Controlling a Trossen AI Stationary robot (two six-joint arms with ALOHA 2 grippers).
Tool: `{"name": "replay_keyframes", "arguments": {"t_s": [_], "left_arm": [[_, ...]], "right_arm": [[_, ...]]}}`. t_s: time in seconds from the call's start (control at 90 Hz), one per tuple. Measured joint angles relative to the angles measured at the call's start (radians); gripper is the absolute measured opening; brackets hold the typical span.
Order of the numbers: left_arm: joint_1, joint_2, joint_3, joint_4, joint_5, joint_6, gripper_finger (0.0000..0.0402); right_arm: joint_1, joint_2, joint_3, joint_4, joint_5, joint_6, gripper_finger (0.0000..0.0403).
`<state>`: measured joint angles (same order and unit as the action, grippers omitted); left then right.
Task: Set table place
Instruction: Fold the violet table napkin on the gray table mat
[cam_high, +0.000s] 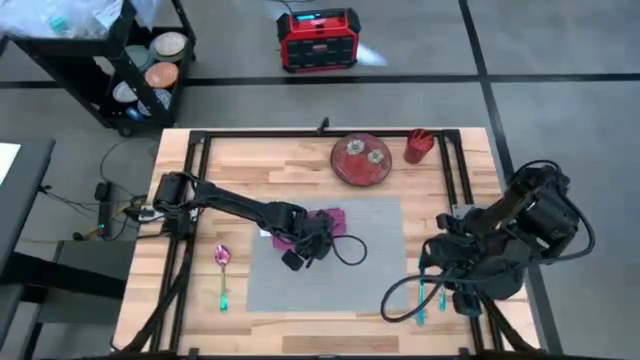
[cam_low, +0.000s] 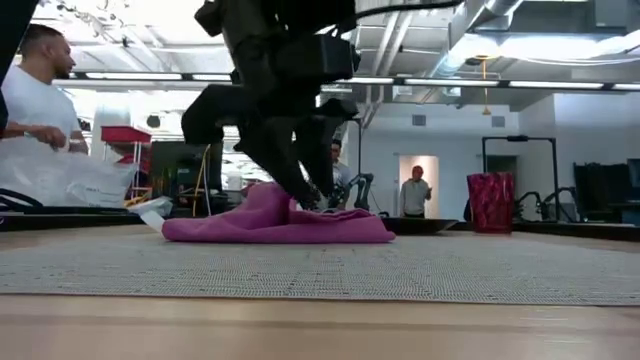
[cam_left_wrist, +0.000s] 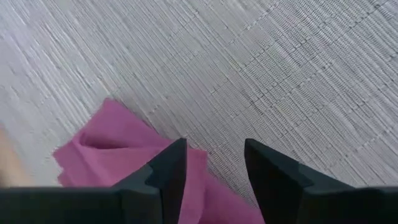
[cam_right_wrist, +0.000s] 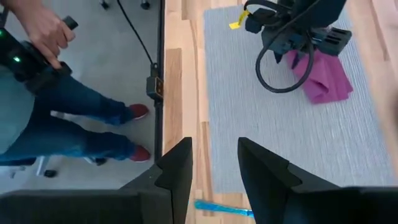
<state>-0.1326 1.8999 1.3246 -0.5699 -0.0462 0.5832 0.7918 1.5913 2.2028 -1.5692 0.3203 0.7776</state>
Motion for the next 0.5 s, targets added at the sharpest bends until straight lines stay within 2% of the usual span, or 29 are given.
{"name": "replay_keyframes", "arguments": {"t_s": [0.256, 0.5], "left_arm": [[0.002, 0.000, -0.043, 0.070, -0.109, -0.017, 0.0118], [-0.020, 0.000, -0.067, 0.059, -0.092, -0.026, 0.0079]], "right_arm": [[0.000, 0.000, 0.000, -0.001, 0.000, 0.000, 0.0115], [0.000, 0.000, 0.000, 0.009, 0.000, 0.000, 0.0115]]}}
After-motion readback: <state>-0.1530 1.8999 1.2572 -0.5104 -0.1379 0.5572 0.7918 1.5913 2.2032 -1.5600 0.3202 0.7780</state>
